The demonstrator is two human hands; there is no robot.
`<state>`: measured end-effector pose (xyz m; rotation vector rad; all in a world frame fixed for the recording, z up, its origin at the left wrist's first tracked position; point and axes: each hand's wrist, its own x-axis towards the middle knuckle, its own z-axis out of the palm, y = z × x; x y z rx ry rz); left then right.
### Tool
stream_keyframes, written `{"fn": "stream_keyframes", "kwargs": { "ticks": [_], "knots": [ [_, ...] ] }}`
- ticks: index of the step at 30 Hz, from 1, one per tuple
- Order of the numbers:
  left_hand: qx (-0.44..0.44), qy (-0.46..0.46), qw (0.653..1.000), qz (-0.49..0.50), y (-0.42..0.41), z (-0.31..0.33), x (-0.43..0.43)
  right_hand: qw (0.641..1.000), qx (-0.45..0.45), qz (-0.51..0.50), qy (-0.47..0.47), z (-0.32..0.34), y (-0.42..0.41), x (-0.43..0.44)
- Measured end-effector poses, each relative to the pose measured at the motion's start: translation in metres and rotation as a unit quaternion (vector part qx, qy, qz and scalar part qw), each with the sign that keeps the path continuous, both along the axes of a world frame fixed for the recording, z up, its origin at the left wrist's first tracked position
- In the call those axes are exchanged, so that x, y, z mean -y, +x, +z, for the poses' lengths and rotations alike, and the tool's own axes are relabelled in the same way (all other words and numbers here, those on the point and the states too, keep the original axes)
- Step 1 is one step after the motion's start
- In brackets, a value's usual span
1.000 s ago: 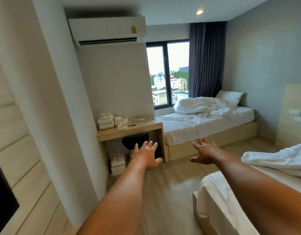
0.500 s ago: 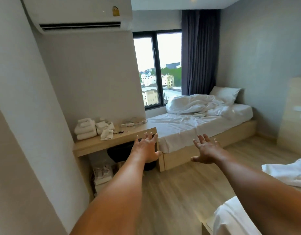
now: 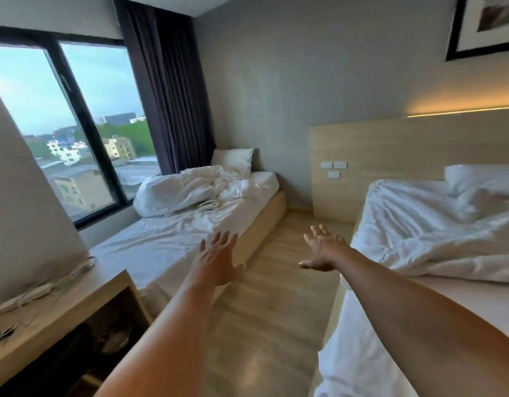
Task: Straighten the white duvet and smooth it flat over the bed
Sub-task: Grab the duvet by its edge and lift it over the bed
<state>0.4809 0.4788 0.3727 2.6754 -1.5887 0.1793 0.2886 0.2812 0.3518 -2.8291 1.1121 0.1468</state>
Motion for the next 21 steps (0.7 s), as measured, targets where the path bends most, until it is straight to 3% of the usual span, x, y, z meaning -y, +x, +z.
{"fn": "stream_keyframes", "kwargs": {
  "ticks": [15, 21],
  "knots": [
    [-0.022, 0.065, 0.981, -0.180, 0.203, -0.041, 0.309, 0.979, -0.009, -0.191, 0.075, -0.071, 0.132, 0.240],
    [-0.004, 0.069, 0.954, -0.292, 0.252, -0.055, 0.445, 0.942, 0.011, -0.322, 0.093, -0.097, 0.140, 0.303]
  ]
}}
